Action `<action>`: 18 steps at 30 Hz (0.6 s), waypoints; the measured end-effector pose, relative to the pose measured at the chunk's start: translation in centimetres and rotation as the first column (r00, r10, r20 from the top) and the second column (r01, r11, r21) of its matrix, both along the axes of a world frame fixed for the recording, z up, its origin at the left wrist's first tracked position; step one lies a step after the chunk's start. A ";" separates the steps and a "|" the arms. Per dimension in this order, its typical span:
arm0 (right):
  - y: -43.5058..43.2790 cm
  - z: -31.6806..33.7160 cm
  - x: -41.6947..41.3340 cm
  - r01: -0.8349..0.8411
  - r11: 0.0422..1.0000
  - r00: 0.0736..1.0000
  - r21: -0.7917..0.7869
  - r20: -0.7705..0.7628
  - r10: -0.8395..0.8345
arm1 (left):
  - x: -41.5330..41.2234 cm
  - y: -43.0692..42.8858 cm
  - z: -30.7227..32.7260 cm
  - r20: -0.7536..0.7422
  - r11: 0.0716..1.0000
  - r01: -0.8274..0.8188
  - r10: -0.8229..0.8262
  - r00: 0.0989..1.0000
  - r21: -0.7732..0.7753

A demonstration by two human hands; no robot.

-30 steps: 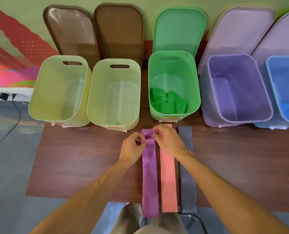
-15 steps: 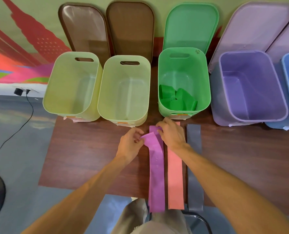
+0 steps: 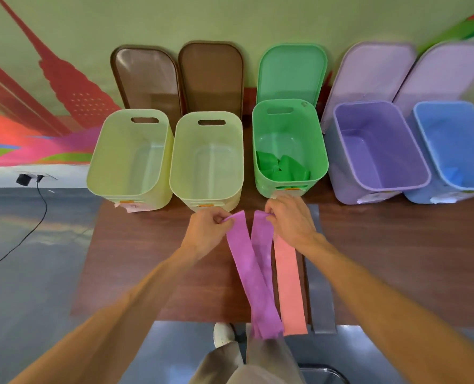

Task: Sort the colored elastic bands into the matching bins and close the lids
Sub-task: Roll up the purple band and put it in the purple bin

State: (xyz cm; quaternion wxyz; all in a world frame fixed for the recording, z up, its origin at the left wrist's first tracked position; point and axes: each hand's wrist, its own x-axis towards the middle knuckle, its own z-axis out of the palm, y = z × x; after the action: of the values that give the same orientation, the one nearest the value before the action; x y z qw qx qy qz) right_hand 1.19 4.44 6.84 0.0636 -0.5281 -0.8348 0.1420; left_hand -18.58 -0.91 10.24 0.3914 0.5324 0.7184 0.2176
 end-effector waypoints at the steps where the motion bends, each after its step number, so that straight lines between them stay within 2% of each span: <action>1: -0.1 0.4 0.0 0.009 1.000 1.000 0.006 0.029 -0.009 | -0.1 -0.1 0.3 0.002 1.000 -0.002 0.002 1.000 0.009; 5: -1.0 1.4 -0.8 0.044 0.998 0.994 -0.041 0.097 -0.040 | -0.3 -0.3 1.4 0.006 1.000 -0.005 0.004 1.000 0.031; 9: -1.5 2.7 -1.2 0.053 0.981 0.998 -0.185 0.038 -0.046 | -0.8 -0.8 2.7 0.024 0.998 -0.016 0.015 1.000 0.066; 15: -1.4 6.1 -0.4 0.043 0.960 0.997 -0.277 -0.048 -0.058 | -1.3 -0.7 5.3 0.053 0.989 -0.019 0.011 0.999 0.147; 18: -2.4 8.7 0.0 -0.006 0.946 0.999 -0.323 -0.046 -0.009 | -1.3 -0.9 7.4 -0.001 0.978 0.036 -0.036 0.999 0.205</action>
State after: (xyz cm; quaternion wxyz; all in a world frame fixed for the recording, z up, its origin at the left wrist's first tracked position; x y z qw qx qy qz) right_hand 1.24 2.08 15.51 -0.0039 -0.5285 -0.7981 0.2892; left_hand -19.88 -1.80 17.60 0.3392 0.5825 0.6818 0.2843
